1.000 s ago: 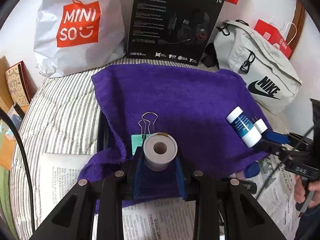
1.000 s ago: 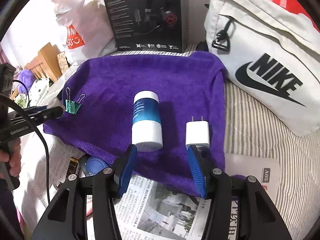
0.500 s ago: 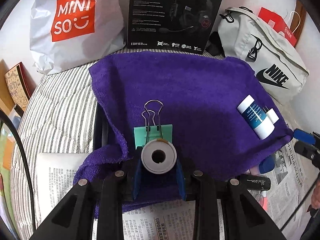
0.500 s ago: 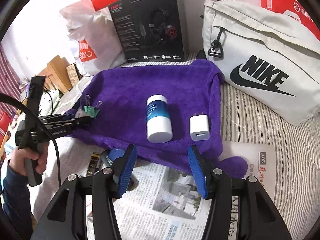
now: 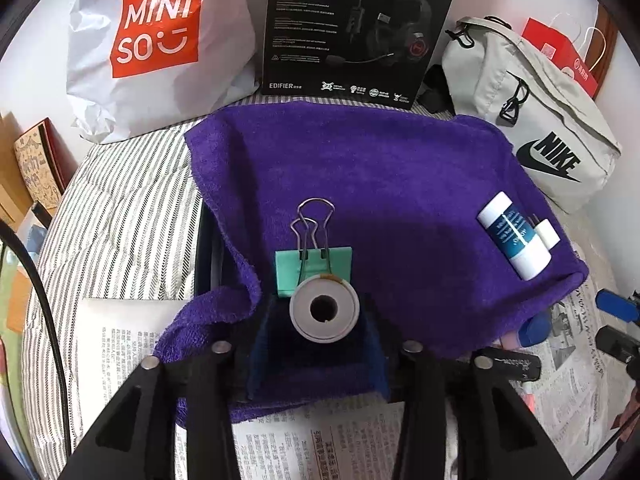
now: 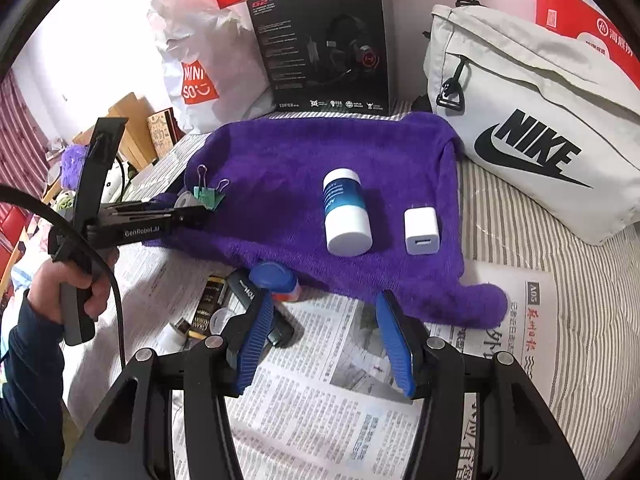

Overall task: Organize rigid objects
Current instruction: 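Lower the tape roll onto the towel beside the clip and open the left tool, then grasp the small blue-lidded jar on the newspaper with the right tool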

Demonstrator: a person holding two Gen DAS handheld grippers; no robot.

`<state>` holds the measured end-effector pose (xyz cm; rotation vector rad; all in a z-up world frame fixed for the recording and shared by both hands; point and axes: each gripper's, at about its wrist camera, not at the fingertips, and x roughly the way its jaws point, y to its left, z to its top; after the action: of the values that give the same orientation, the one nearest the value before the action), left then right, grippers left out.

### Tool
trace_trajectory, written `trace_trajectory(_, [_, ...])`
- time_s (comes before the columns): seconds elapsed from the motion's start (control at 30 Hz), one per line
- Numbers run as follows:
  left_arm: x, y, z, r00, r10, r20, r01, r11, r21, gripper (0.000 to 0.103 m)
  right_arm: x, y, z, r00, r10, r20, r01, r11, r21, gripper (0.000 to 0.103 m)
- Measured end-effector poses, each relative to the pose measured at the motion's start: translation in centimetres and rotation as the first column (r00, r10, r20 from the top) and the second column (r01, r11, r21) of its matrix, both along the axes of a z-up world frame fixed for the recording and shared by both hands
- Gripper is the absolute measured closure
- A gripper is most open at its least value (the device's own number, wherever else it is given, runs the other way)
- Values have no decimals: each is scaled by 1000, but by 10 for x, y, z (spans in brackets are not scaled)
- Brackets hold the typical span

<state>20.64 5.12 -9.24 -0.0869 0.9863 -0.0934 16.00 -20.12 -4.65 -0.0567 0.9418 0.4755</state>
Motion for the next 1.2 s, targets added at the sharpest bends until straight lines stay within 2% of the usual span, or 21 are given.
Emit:
trace_trajectory(0.07, [-3, -1, 2, 1000, -14, -7, 14, 1000, -15, 50, -4, 1, -2, 1000, 4, -9, -4, 1000, 3, 49])
trace_trajectory(0.17, [-9, -4, 8, 1000, -1, 6, 1, 1000, 15, 41, -8, 3, -5, 1000, 8, -21, -8, 1000, 4, 49])
trace_trajectory(0.27, [-18, -3, 16, 1000, -1, 24, 2, 1000, -1, 40, -11, 10, -11, 999, 13, -36, -13, 1000, 8, 49])
trace_trajectory(0.5, [-47, 3, 26, 998, 22, 52, -23, 999, 26, 40, -9, 30, -23, 999, 25, -26, -25, 1000, 10, 49])
trace_trajectory(0.57, [-57, 8, 29, 998, 30, 61, -31, 999, 11, 38, 0, 34, -30, 999, 9, -40, -8, 1000, 7, 50])
trace_trajectory(0.63, [-66, 12, 31, 997, 40, 65, -40, 999, -7, 38, 7, 35, -34, 998, -3, -61, 5, 1000, 28, 57])
trace_trajectory(0.87, [-79, 18, 28, 997, 53, 61, -53, 999, -11, 38, 21, 45, -44, 993, -69, -96, 76, 995, 71, 58])
trace_trajectory(0.97, [-82, 19, 23, 997, 52, 51, -50, 998, -41, 38, 24, 55, -47, 992, -93, -84, 96, 995, 40, 58])
trace_trajectory(1.2, [-88, 16, 12, 999, 40, 28, -38, 998, -56, 38, 26, 66, -54, 990, -131, -48, 130, 991, -22, 62])
